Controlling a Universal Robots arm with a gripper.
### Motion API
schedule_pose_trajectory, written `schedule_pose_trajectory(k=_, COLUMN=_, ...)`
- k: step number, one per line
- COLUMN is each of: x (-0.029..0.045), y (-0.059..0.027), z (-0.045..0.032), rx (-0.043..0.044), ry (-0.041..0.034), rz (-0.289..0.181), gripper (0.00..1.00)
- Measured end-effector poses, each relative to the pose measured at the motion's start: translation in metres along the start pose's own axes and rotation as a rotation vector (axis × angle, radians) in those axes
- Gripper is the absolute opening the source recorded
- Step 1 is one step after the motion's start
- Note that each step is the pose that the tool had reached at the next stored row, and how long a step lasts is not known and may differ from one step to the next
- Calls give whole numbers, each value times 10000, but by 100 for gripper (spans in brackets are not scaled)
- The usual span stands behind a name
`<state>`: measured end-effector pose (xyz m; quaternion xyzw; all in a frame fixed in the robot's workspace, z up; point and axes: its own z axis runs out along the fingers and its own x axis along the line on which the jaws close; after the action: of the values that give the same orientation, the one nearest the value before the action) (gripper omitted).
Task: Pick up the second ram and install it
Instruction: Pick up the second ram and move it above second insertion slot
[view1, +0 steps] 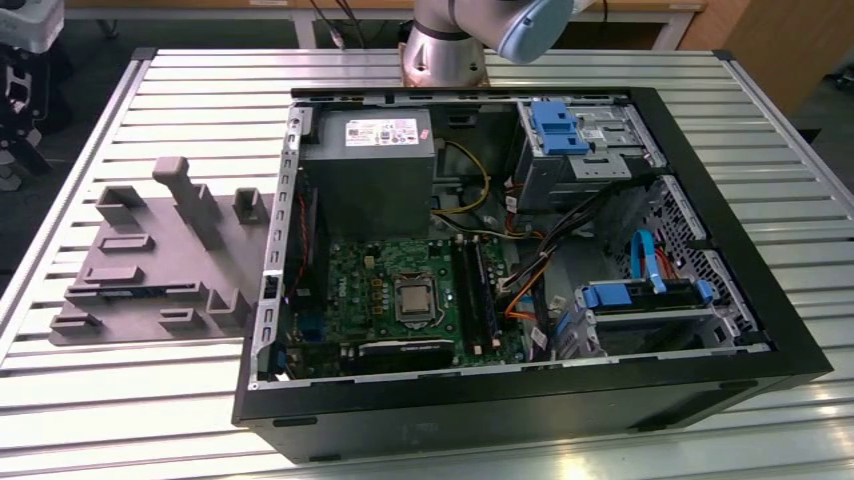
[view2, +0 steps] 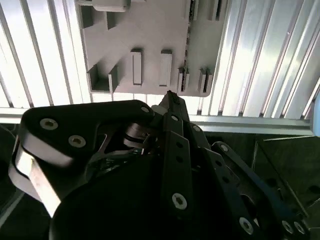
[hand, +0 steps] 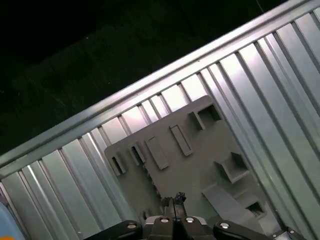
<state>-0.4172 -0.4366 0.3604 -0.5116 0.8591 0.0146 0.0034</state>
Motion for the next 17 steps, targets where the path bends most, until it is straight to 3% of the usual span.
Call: schedule_pose_trajectory(k=17, x=2, y=-2, z=92, rx=-65, ry=67, rz=-3083, gripper=11)
